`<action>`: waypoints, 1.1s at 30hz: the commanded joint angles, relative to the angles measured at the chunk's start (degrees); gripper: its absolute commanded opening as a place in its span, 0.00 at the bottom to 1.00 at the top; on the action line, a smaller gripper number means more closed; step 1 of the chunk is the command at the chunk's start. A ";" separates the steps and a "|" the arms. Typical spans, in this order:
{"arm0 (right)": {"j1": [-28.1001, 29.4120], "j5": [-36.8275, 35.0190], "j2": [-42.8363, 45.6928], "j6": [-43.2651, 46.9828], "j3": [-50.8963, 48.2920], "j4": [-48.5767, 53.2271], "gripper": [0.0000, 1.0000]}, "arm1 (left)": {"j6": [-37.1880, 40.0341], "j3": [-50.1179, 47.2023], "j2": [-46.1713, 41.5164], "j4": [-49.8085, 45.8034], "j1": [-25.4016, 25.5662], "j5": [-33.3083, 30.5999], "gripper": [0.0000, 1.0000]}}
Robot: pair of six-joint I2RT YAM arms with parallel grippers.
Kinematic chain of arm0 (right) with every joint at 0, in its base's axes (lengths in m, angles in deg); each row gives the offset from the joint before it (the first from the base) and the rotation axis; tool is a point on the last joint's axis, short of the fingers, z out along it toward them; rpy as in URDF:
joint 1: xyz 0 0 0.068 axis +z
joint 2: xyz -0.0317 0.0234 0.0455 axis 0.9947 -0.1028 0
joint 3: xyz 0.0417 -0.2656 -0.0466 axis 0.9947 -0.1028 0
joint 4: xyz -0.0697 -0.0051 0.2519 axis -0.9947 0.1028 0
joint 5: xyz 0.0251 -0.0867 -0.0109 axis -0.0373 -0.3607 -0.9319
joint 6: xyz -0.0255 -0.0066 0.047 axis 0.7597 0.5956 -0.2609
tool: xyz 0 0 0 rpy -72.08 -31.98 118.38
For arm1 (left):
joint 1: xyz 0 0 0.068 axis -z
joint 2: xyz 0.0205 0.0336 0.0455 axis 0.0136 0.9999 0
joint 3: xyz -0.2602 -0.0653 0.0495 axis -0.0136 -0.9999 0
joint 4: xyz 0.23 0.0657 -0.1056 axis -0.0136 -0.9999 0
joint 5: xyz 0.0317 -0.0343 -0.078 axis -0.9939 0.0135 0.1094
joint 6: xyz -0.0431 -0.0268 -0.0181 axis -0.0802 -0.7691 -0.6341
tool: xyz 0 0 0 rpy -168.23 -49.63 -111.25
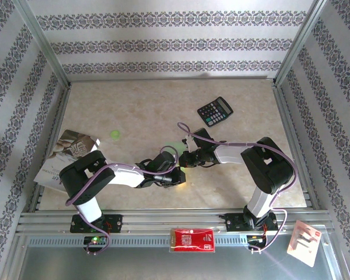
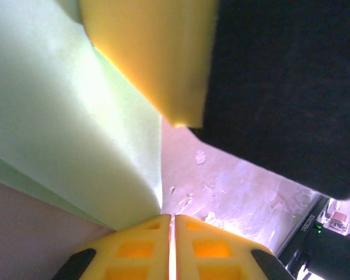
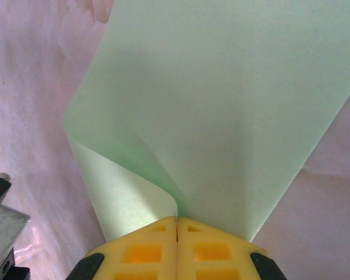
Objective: Fold a paper plane with a square sheet of paper (pick it up from the middle)
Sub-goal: Third fold the triangle at the center of the table.
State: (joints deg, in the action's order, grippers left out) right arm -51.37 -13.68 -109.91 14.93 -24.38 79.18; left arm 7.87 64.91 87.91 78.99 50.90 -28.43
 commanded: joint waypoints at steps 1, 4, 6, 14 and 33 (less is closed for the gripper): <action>-0.96 -5.00 -1.42 0.31 -2.10 4.02 0.00 | -1.23 -0.72 1.42 0.90 0.65 0.10 0.09; -0.91 -4.99 -1.37 0.46 -2.26 4.07 0.00 | -0.88 -0.77 -0.52 2.08 0.20 0.75 0.10; -0.91 -4.93 -1.42 0.43 -2.20 4.01 0.00 | -1.16 -1.25 -1.94 3.36 -0.61 1.57 0.12; -0.94 -4.73 -1.70 0.52 -1.93 3.95 0.00 | -0.49 -3.39 -6.58 2.37 -5.38 2.50 0.14; -0.96 -4.55 -2.10 0.23 -1.75 3.74 0.00 | 8.22 3.64 -5.00 -8.10 -14.04 5.75 0.14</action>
State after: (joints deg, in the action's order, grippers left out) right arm -51.37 -13.66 -109.91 14.93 -24.38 79.16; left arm 13.42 66.72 81.75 73.35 37.09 -24.43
